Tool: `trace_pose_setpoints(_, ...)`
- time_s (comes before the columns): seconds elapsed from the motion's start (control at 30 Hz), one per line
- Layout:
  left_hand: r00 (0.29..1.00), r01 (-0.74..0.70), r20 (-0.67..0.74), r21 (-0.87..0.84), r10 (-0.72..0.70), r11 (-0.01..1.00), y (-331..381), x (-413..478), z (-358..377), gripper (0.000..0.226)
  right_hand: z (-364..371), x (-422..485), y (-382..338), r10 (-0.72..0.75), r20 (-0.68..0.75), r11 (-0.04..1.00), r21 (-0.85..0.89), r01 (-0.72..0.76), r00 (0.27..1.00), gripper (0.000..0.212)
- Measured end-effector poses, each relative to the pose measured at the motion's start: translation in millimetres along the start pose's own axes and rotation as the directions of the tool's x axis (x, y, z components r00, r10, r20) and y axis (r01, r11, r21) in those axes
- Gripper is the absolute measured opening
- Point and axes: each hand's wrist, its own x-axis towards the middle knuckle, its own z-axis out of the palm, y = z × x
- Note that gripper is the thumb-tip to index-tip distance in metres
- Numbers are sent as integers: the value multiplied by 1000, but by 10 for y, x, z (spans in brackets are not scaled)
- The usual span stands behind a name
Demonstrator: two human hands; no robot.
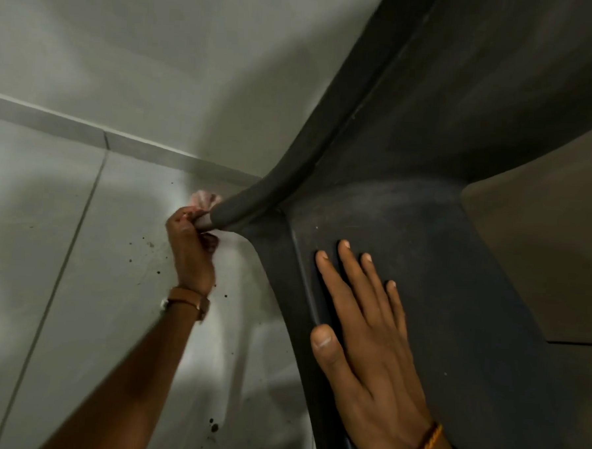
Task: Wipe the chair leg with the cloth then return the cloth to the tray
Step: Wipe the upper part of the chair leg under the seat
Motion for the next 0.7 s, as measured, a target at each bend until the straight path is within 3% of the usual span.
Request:
trace_pose_setpoints(0.07, 999, 28, 38, 74, -31, 997, -263, 358, -226, 37, 8, -8, 9, -4, -7, 1000, 2, 4, 1000, 71)
trace_pose_setpoints(0.17, 990, 92, 73, 324, -121, 942, -500, 838, -489, 41, 20, -7, 18, -11, -15, 1000, 12, 11, 1000, 70)
trace_pose_setpoints(0.27, 960, 235, 86, 261, -265, 936, -633, 1081, -605, 42, 38, -9, 42, -17, -25, 1000, 24, 18, 1000, 70)
trace_pose_setpoints(0.43, 951, 300, 27, 164, -309, 940, -362, 729, -433, 60, 22, 3, 36, -10, -18, 1000, 17, 11, 1000, 74)
trace_pose_setpoints(0.5, 963, 266, 28, 80, -269, 961, -172, 402, -290, 60, 18, 4, 32, -8, -11, 1000, 12, 8, 1000, 76)
trace_pose_setpoints(0.6, 990, 82, 125, -66, -73, 994, 166, -248, -57, 57, 13, 5, 17, 0, -11, 1000, 25, 0, 1000, 75)
trace_pose_setpoints(0.7, 980, -35, 182, -251, 82, 967, 291, -602, 166, 74, 15, 9, 2, 8, 0, 1000, 23, -8, 1000, 74)
